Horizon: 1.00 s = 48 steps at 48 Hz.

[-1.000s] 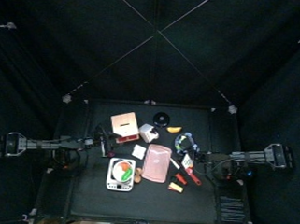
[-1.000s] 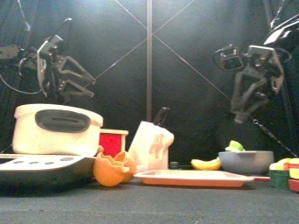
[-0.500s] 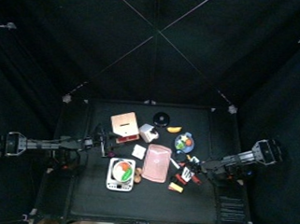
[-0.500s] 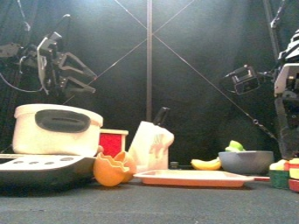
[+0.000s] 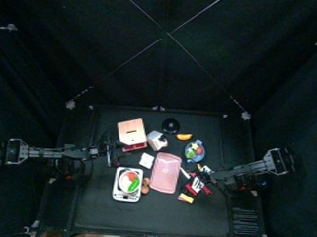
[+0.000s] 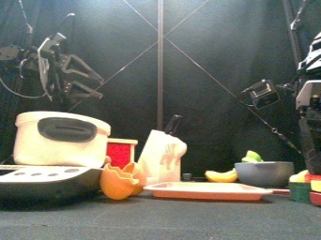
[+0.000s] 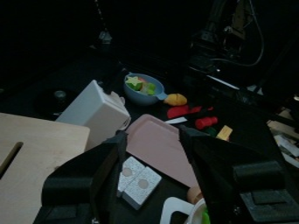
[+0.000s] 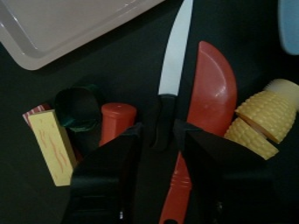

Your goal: Grab pairing knife handle

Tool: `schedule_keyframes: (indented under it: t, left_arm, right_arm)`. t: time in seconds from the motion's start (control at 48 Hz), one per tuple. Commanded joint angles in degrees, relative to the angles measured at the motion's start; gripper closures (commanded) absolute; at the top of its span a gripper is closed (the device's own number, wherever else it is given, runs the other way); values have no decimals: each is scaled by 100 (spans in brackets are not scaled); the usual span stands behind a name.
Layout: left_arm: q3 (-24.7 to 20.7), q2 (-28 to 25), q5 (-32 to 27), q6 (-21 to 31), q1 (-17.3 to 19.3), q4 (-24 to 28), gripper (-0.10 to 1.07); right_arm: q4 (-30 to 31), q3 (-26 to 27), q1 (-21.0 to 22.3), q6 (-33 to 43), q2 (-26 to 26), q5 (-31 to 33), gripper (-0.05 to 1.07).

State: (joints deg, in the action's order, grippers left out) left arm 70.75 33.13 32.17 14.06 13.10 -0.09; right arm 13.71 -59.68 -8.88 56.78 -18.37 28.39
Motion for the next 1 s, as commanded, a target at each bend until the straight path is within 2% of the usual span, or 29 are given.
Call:
schedule_keyframes:
  t: [0.0,0.396,0.979]
  left_arm:
    - [-70,-18,62,-9,-18,0,11]
    - [-53,-18,62,-18,-18,0,11]
    - [-53,-18,62,-18,-18,9,11]
  right_arm:
    - [-26,105,18,-9,-35,-9,32]
    - [-105,132,149,-9,299,-9,31]
    - [-62,123,193,-9,519,-62,31]
